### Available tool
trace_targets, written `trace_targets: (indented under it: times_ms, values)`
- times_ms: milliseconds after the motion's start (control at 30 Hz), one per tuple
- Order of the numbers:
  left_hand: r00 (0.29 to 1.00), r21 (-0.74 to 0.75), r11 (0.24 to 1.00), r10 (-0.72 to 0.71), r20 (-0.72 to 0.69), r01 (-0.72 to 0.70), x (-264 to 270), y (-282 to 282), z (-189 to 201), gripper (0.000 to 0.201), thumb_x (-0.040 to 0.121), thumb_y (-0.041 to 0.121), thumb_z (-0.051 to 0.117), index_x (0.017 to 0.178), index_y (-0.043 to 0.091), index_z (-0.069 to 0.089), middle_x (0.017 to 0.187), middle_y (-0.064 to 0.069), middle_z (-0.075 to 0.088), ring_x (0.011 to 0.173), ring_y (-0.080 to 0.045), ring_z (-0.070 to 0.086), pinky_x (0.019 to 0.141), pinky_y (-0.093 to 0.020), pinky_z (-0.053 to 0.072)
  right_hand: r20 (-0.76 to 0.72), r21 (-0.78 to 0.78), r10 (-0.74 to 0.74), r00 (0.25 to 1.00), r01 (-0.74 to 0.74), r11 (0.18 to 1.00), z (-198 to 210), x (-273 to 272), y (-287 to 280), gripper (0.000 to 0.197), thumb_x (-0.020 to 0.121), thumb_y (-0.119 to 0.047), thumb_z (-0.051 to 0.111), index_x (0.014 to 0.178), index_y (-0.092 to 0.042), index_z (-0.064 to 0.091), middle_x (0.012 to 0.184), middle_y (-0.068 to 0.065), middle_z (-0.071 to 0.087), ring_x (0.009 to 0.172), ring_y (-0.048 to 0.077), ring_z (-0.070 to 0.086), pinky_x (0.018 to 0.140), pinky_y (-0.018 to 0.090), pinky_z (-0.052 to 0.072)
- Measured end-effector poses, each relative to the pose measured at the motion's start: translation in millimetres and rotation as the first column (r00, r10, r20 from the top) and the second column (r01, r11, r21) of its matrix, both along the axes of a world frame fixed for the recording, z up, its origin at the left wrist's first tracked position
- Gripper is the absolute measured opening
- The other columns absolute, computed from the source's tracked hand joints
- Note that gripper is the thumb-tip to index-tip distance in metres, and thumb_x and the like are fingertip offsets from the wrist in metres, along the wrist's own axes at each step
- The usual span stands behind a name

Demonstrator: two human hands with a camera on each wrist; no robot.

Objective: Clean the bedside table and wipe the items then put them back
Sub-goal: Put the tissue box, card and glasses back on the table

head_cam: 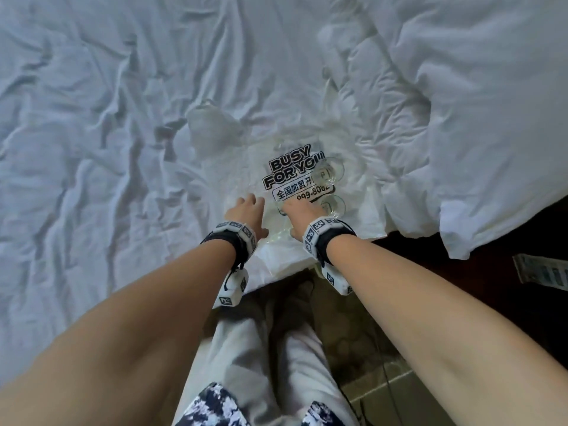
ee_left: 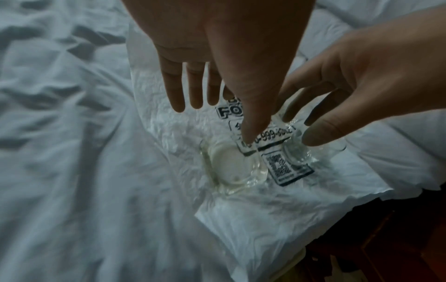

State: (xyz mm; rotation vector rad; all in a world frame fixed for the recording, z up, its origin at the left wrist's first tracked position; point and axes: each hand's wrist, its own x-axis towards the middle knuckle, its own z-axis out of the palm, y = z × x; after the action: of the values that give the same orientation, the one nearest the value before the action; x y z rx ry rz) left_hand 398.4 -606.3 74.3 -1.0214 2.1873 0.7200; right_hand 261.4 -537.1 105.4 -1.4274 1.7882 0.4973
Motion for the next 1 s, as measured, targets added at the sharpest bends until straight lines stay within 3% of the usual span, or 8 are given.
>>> trace_targets:
  times_ms: [100, 167, 333, 500, 567, 700, 867, 1000]
  values:
    - [1.000, 0.000, 1.000, 0.007, 0.002, -0.007, 5, 11, -30, 0.083, 0.076, 0.037, 0.081, 0.139, 0.010, 0.034, 0.141, -0.009, 0.037, 0.125, -0.031, 0.039, 0.091, -0.041, 0.052, -0.002, -0.015, 0.023, 1.000, -0.023, 1.000, -32, 4, 4, 0.066, 0.081, -0.008, 0.071, 0.140, -0.018, 0.042, 0.143, -0.001, 0.042, 0.124, 0.027, 0.047, 0.093, 0.042, 0.049]
    - [1.000, 0.008, 1.000, -0.006, -0.005, 0.006, 8, 21, -47, 0.093, 0.075, 0.038, 0.082, 0.145, 0.008, 0.027, 0.146, -0.009, 0.030, 0.129, -0.031, 0.036, 0.094, -0.041, 0.051, -0.008, -0.004, 0.047, 0.999, -0.047, 0.999, -48, 7, 6, 0.085, 0.080, -0.008, 0.073, 0.151, -0.018, 0.027, 0.157, -0.005, 0.025, 0.136, 0.026, 0.035, 0.100, 0.042, 0.046]
    - [1.000, -0.011, 1.000, -0.011, -0.009, 0.011, 12, 34, -74, 0.112, 0.074, 0.043, 0.082, 0.153, 0.006, 0.010, 0.154, -0.013, 0.015, 0.135, -0.034, 0.030, 0.100, -0.044, 0.048, -0.049, 0.006, 0.072, 0.996, -0.072, 0.997, -79, 14, 7, 0.104, 0.078, -0.011, 0.076, 0.156, -0.021, 0.008, 0.164, -0.006, 0.001, 0.144, 0.031, 0.018, 0.108, 0.049, 0.038]
    - [0.999, -0.068, 0.997, -0.044, -0.005, 0.044, 8, 36, -83, 0.117, 0.070, 0.056, 0.079, 0.152, 0.004, 0.014, 0.153, -0.015, 0.018, 0.134, -0.033, 0.031, 0.100, -0.045, 0.043, -0.076, -0.024, 0.036, 0.996, -0.038, 0.999, -95, 21, 12, 0.085, 0.090, -0.008, 0.059, 0.156, -0.025, 0.008, 0.163, -0.006, 0.005, 0.145, 0.030, 0.017, 0.111, 0.050, 0.032]
    - [0.999, -0.074, 0.996, -0.046, -0.005, 0.046, 5, 34, -86, 0.117, 0.068, 0.060, 0.078, 0.151, 0.005, 0.017, 0.150, -0.014, 0.021, 0.132, -0.032, 0.033, 0.101, -0.045, 0.043, -0.097, -0.040, 0.016, 0.995, -0.020, 0.999, -99, 25, 12, 0.083, 0.091, -0.013, 0.060, 0.156, -0.025, 0.010, 0.162, -0.006, 0.008, 0.144, 0.030, 0.019, 0.110, 0.050, 0.034]
    - [0.997, -0.050, 0.996, -0.074, 0.004, 0.074, 0, 25, -90, 0.112, 0.064, 0.056, 0.082, 0.145, 0.004, 0.024, 0.144, -0.014, 0.027, 0.130, -0.033, 0.034, 0.101, -0.045, 0.046, -0.076, -0.047, 0.021, 0.997, -0.024, 0.999, -103, 23, 5, 0.091, 0.081, -0.022, 0.074, 0.153, -0.024, 0.018, 0.158, -0.004, 0.018, 0.138, 0.032, 0.028, 0.106, 0.048, 0.038]
    - [0.989, -0.004, 0.990, -0.139, 0.051, 0.139, -11, 11, -87, 0.113, 0.052, 0.056, 0.087, 0.136, 0.005, 0.033, 0.132, -0.013, 0.037, 0.121, -0.032, 0.039, 0.103, -0.042, 0.043, -0.078, 0.007, 0.083, 0.994, -0.082, 0.997, -100, 18, -1, 0.116, 0.061, -0.031, 0.090, 0.152, -0.021, 0.018, 0.158, -0.003, 0.019, 0.136, 0.032, 0.032, 0.106, 0.047, 0.038]
    - [0.989, 0.074, 0.987, -0.147, 0.026, 0.145, -17, -9, -64, 0.113, 0.050, 0.043, 0.093, 0.138, 0.006, 0.032, 0.135, -0.013, 0.034, 0.119, -0.032, 0.044, 0.098, -0.041, 0.048, -0.058, 0.037, 0.010, 0.998, -0.008, 0.999, -80, 16, -8, 0.118, 0.058, -0.030, 0.092, 0.151, -0.018, 0.019, 0.151, 0.002, 0.023, 0.129, 0.036, 0.040, 0.102, 0.048, 0.042]
